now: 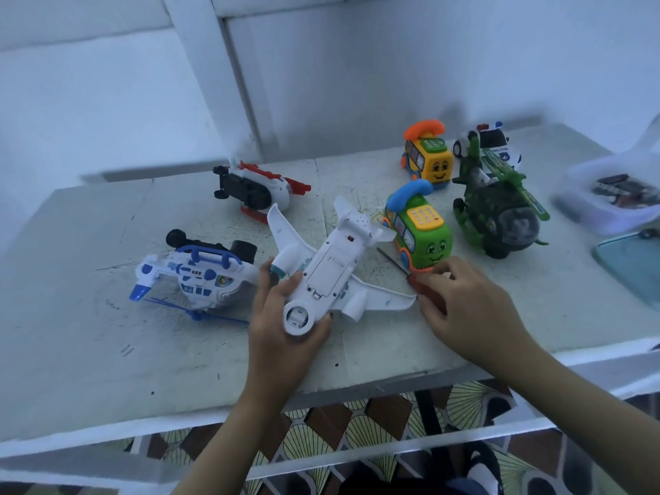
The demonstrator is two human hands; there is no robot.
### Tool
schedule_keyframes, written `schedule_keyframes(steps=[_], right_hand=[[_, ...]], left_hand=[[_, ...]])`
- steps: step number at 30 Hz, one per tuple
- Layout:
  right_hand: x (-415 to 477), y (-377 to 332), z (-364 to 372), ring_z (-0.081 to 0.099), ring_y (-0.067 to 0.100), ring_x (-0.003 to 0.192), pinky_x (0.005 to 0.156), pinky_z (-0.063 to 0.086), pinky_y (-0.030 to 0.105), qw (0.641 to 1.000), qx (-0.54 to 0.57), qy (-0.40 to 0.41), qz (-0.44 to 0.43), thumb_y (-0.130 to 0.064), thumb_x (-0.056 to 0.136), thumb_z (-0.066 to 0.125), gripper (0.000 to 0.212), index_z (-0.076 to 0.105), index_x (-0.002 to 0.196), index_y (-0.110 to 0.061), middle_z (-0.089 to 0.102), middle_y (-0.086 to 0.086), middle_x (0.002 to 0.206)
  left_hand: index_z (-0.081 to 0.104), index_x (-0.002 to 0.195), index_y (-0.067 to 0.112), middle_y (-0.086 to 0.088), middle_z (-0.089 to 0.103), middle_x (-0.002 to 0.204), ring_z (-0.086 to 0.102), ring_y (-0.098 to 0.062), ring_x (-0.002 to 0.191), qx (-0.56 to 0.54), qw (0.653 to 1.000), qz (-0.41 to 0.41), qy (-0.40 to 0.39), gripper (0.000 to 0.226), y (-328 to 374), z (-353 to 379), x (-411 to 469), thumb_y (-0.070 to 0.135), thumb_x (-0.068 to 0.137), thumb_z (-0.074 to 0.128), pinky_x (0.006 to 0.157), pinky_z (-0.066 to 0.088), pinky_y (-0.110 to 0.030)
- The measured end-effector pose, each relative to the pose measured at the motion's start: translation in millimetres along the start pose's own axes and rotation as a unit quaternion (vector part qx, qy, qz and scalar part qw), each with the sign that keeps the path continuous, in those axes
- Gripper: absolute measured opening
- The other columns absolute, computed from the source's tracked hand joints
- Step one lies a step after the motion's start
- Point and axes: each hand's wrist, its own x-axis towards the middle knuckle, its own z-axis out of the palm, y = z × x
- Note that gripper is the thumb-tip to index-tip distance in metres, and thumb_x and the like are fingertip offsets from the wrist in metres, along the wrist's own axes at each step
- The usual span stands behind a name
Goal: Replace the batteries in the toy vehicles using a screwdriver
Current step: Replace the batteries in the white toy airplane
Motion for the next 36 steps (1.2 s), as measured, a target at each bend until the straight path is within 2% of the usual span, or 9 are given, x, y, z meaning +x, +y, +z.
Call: schedule_keyframes(steps=[8,13,17,19,21,26,29,33,36], right_hand=[[22,-5,-18,0.051,0.012,0.089,0.08,0.038,0.009,0.956,0.209,0.19,0.077,-0.006,0.082,0.047,0.032,0.062,0.11,-0.004,0.056,0.005,0.099],[44,-29,-26,0.059,0.003,0.081,0.07,0.044,0.007,0.938,0.343,0.035,0.035,-0.01,0.077,0.046,0.026,0.063,0.089,-0.025,0.064,-0.009,0.086],[70,-51,-26,0.062,0.008,0.108,0.092,0.05,0.025,0.764,0.621,-0.141,0.103,-0.034,0.083,0.052,0.032,0.063,0.112,-0.026,0.069,-0.006,0.113],[90,-54,-29,0.063,0.019,0.111,0.095,0.051,0.034,0.656,0.728,-0.15,0.134,-0.029,0.083,0.052,0.041,0.061,0.119,-0.011,0.067,0.006,0.119],[109,-54,-34,0.065,0.025,0.104,0.092,0.052,0.036,0.612,0.769,-0.138,0.126,-0.02,0.083,0.051,0.041,0.058,0.118,0.0,0.067,0.015,0.114],[158,-48,-48,0.064,0.036,0.099,0.084,0.056,0.044,0.626,0.762,-0.09,0.139,-0.013,0.087,0.061,0.041,0.048,0.119,0.009,0.06,0.027,0.111],[193,-46,-61,0.067,0.021,0.077,0.065,0.056,0.031,0.71,0.683,-0.03,0.168,-0.01,0.086,0.066,0.02,0.047,0.092,-0.008,0.062,0.008,0.087],[235,-36,-55,0.068,0.025,0.085,0.074,0.059,0.045,0.801,0.564,0.03,0.198,-0.022,0.072,0.082,0.037,0.046,0.082,-0.015,0.062,0.007,0.087],[259,-26,-39,0.07,0.024,0.075,0.069,0.06,0.045,0.844,0.488,0.013,0.223,-0.031,0.067,0.085,0.033,0.066,0.083,-0.011,0.068,0.007,0.077]], left_hand=[[0.053,0.12,0.004,-0.012,0.042,0.141,0.041,-0.028,0.136,-0.037,0.992,0.023,0.12,0.056,24,-6,29,0.03,0.074,0.072,0.103,0.045,-0.037],[0.054,0.117,0.008,-0.015,0.053,0.129,0.055,-0.016,0.119,-0.168,0.971,-0.041,0.163,0.054,57,8,63,0.028,0.072,0.075,0.092,0.053,-0.035],[0.059,0.114,0.023,-0.002,0.064,0.115,0.064,-0.015,0.105,-0.272,0.947,-0.089,0.143,0.046,79,28,86,0.026,0.072,0.076,0.087,0.056,-0.043],[0.061,0.112,0.027,0.005,0.067,0.109,0.065,-0.015,0.102,-0.318,0.931,-0.105,0.147,0.045,86,38,95,0.032,0.07,0.075,0.086,0.056,-0.043],[0.062,0.108,0.028,0.006,0.067,0.106,0.066,-0.015,0.1,-0.342,0.919,-0.111,0.159,0.043,91,43,106,0.035,0.068,0.075,0.084,0.056,-0.041],[0.059,0.115,0.015,-0.003,0.068,0.102,0.068,-0.013,0.09,-0.376,0.911,-0.145,0.084,0.058,82,43,156,0.047,0.068,0.073,0.071,0.056,-0.027],[0.043,0.129,0.024,-0.003,0.054,0.126,0.061,-0.012,0.105,-0.31,0.932,-0.159,0.105,0.063,78,49,186,0.044,0.079,0.076,0.085,0.055,-0.027],[0.053,0.123,0.022,0.009,0.057,0.118,0.055,0.003,0.101,-0.178,0.969,-0.09,0.147,0.042,67,59,220,0.025,0.086,0.072,0.084,0.045,-0.019],[0.041,0.142,0.014,0.01,0.053,0.119,0.053,-0.005,0.104,-0.139,0.981,-0.124,0.059,0.073,59,70,234,0.028,0.08,0.077,0.079,0.043,-0.01]])
